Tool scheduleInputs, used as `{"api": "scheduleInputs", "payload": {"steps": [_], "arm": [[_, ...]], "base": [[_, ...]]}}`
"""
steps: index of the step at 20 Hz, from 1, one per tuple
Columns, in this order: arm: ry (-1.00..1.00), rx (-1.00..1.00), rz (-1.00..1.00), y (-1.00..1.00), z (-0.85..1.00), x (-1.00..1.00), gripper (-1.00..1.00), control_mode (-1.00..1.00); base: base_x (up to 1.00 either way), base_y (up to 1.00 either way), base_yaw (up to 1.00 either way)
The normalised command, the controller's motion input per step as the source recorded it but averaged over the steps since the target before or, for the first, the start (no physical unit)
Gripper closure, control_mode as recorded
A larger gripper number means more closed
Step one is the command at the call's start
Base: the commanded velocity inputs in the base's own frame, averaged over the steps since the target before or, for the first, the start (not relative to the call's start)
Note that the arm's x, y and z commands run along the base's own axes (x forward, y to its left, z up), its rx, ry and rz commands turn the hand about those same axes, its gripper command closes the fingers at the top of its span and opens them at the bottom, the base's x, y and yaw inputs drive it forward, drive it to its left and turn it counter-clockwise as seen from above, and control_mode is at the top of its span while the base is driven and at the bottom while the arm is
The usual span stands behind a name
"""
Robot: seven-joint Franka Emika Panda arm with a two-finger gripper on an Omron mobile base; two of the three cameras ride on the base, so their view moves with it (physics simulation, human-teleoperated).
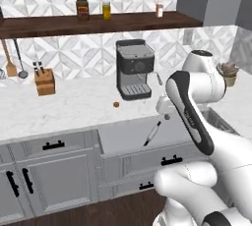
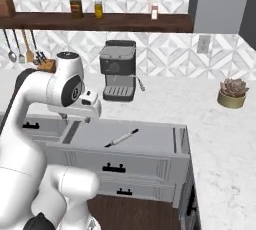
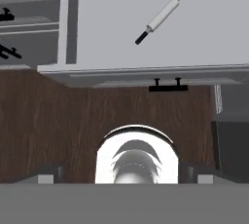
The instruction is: Pick the rolling pin from the drawer and place it on the counter.
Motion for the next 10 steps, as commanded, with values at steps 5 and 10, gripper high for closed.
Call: {"api": "scheduleInputs", "payload": {"steps": [5, 10], "arm": [[0.00, 0.00, 0.00, 0.00, 0.00, 0.00, -1.00, 1.00], [0.00, 0.00, 0.00, 0.00, 0.00, 0.00, -1.00, 1.00]], "base": [[-0.05, 0.72, -0.72], [0.08, 0.82, -0.66]]}}
